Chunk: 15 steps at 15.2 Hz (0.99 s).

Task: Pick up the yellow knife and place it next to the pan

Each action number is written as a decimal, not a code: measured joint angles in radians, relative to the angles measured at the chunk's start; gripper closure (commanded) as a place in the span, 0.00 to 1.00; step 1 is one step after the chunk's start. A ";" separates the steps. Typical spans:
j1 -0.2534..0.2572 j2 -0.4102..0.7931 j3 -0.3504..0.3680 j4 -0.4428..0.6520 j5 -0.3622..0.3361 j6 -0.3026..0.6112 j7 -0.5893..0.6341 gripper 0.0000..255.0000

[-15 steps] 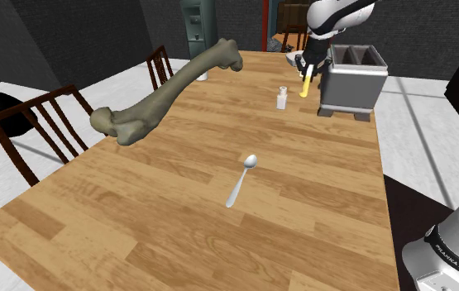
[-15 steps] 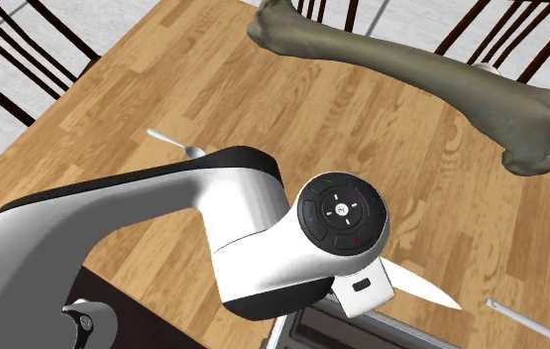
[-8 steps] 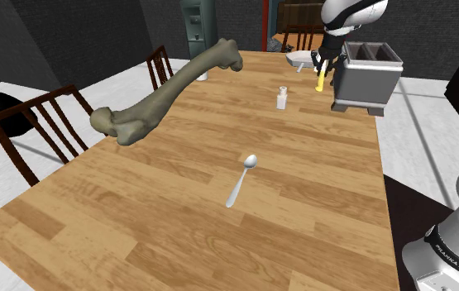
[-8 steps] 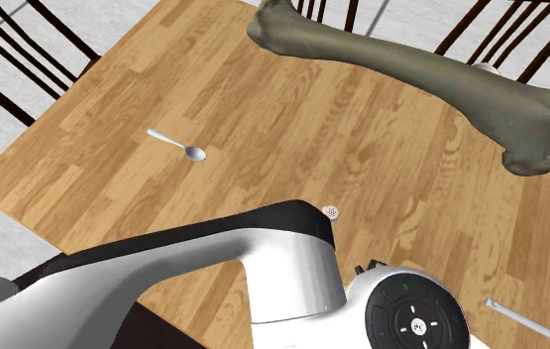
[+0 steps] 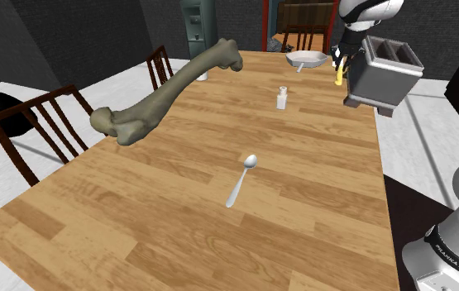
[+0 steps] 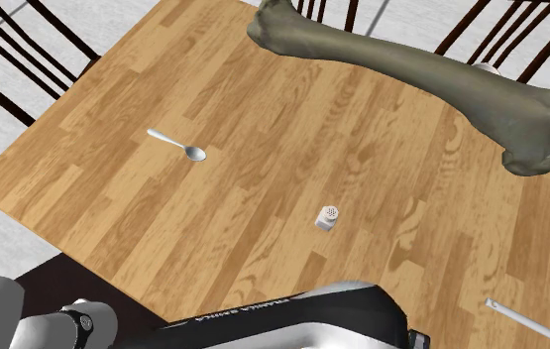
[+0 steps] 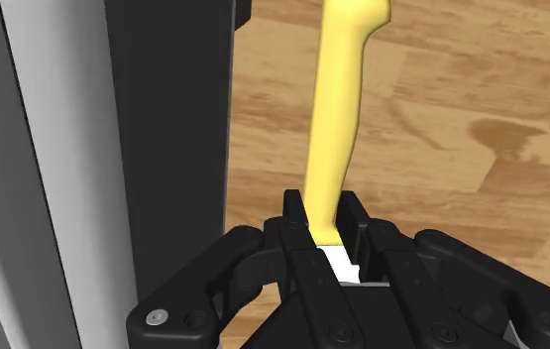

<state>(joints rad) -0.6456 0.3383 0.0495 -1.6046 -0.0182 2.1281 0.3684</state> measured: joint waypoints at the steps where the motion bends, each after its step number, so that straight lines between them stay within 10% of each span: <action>1: -0.013 0.022 -0.005 0.027 0.005 -0.006 -0.019 1.00; 10: -0.131 0.274 -0.035 0.430 0.042 -0.160 -0.180 1.00; 15: -0.143 0.314 -0.037 0.436 0.046 -0.128 -0.196 1.00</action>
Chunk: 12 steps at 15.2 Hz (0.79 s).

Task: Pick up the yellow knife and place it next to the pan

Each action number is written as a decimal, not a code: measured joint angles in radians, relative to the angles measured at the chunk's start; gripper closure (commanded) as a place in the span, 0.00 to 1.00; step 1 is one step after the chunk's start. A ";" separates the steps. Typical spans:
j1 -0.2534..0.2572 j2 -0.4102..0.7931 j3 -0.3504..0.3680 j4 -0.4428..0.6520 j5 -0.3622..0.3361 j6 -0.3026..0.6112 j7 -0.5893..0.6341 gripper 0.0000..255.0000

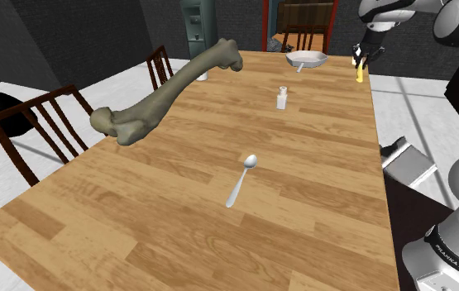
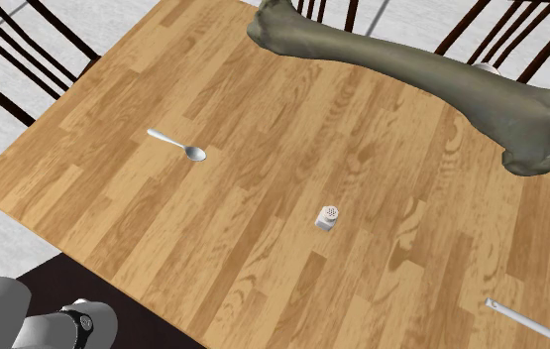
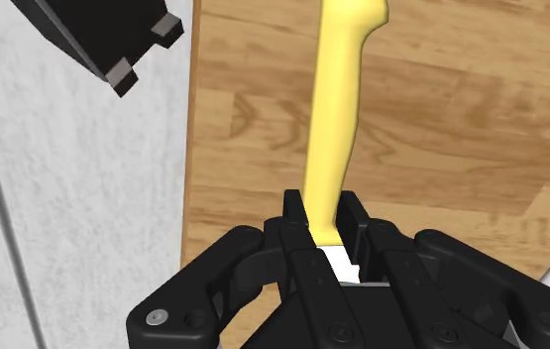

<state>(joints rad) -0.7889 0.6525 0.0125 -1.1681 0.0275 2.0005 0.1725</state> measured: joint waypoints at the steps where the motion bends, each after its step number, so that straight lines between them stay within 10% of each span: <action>1: 0.002 -0.006 0.000 -0.023 0.000 0.018 0.001 1.00; 12: 0.001 0.031 0.001 -0.110 0.001 0.142 -0.003 1.00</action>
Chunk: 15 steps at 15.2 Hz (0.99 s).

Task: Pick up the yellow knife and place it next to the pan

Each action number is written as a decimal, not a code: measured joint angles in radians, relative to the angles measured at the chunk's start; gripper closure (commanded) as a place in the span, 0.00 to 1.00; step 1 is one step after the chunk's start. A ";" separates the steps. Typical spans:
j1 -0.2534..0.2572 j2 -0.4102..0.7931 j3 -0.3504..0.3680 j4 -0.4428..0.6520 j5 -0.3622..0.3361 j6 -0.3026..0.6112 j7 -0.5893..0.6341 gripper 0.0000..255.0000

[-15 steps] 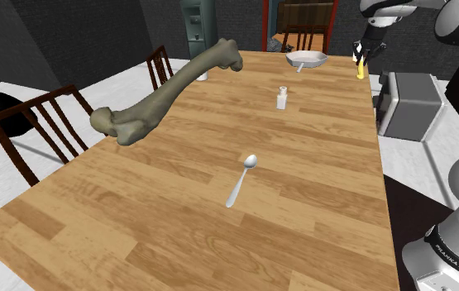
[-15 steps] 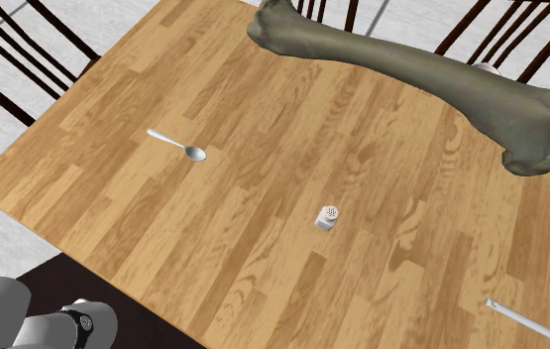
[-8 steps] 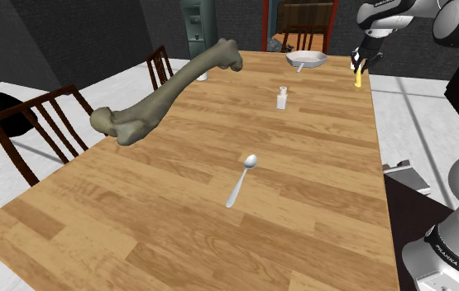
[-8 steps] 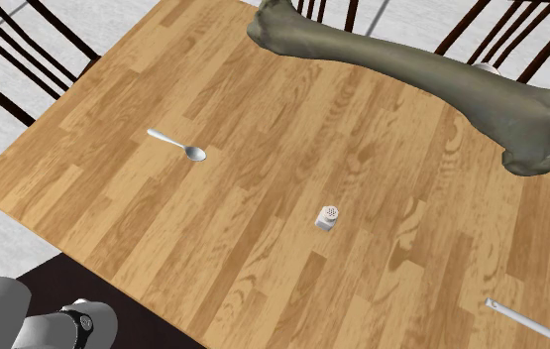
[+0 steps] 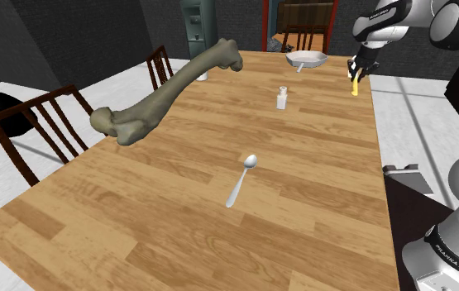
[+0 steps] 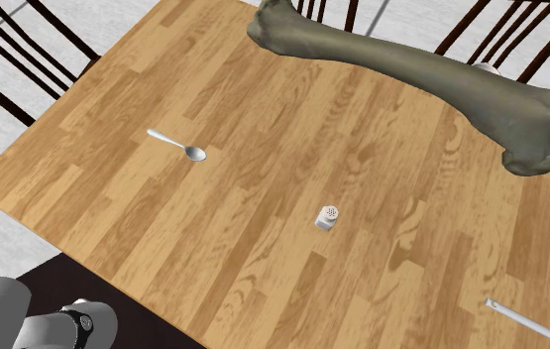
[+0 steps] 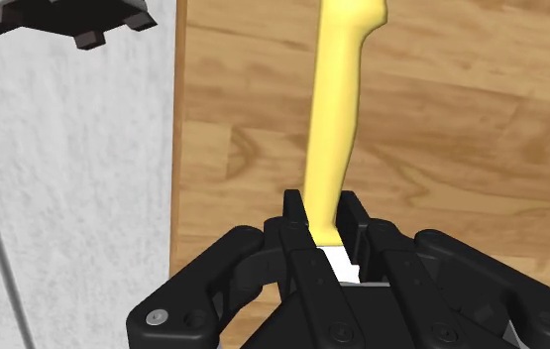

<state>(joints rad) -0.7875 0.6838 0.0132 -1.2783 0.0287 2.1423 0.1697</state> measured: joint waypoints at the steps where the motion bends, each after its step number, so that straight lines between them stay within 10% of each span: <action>1: -0.001 0.006 0.000 -0.001 0.000 0.008 -0.002 1.00; 9: -0.001 0.012 0.000 -0.024 0.001 0.036 -0.002 1.00; 10: -0.001 0.012 0.000 -0.024 0.001 0.036 -0.002 0.00; 15: -0.001 0.012 0.000 -0.023 0.001 0.036 -0.002 0.00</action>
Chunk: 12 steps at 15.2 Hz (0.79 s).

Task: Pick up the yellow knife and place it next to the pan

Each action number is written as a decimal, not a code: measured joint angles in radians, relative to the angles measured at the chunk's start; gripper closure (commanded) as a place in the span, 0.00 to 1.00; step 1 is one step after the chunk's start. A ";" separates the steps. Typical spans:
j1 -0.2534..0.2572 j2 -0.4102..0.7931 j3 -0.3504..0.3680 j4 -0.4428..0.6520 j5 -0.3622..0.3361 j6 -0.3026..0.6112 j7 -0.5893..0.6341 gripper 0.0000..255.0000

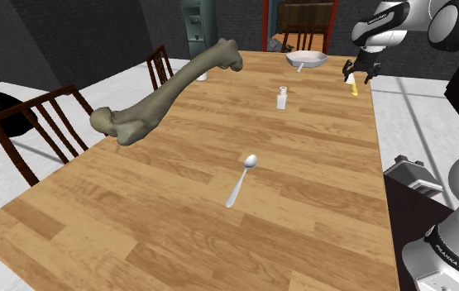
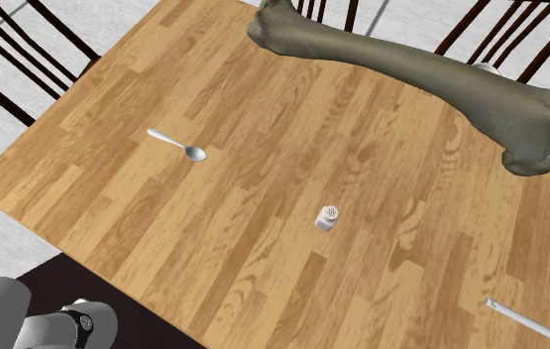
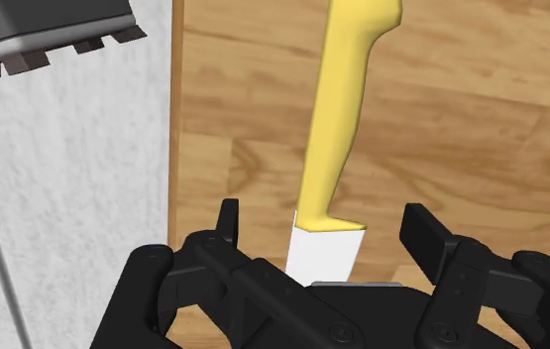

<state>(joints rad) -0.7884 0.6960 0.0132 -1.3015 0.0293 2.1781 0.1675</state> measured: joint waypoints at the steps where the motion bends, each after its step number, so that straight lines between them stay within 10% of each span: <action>1: 0.000 0.000 0.000 0.000 0.000 0.000 0.000 0.00; 12: -0.002 -0.072 0.000 0.006 0.000 -0.078 0.000 0.00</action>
